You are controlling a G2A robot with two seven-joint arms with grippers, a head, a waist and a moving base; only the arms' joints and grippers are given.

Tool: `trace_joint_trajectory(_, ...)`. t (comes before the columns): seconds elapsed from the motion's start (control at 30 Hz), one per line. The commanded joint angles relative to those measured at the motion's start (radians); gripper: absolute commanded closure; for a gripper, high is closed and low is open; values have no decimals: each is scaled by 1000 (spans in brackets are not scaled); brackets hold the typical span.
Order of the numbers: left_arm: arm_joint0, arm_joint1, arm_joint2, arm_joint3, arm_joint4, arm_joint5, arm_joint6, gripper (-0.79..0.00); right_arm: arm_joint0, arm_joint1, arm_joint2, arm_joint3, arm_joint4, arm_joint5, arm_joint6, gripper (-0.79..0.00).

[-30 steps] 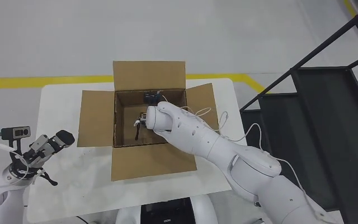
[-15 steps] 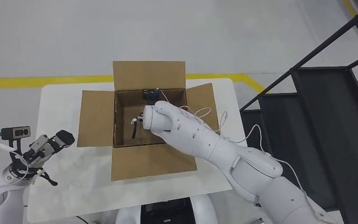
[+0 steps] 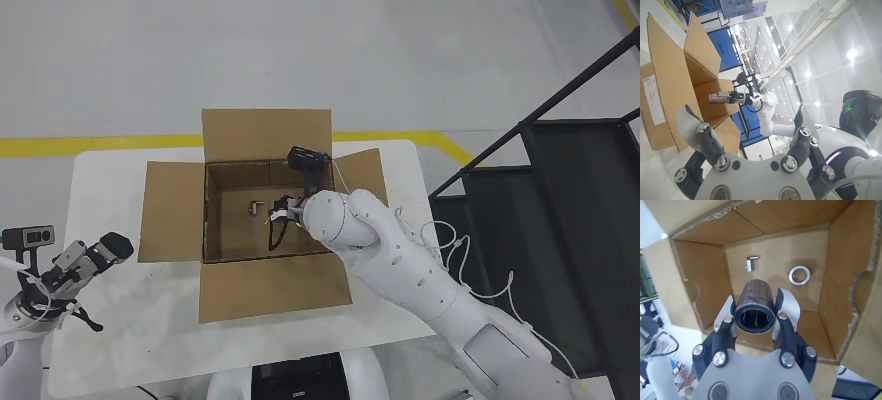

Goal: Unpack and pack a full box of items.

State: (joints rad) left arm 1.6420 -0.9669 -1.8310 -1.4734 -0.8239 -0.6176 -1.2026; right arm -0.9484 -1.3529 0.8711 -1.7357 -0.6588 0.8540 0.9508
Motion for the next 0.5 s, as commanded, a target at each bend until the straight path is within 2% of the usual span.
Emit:
trace_joint_trajectory(0.0,0,0,0,0,0,0,0,-785,-65,23,80,-75,-4,-54,26,0)
trace_joint_trajectory(0.23,0,0,0,0,0,0,0,-785,-236,72,308,-229,79,-277,71,0)
trace_joint_trajectory(0.47,0,0,0,0,0,0,0,-785,-397,112,526,-332,92,-395,129,0)
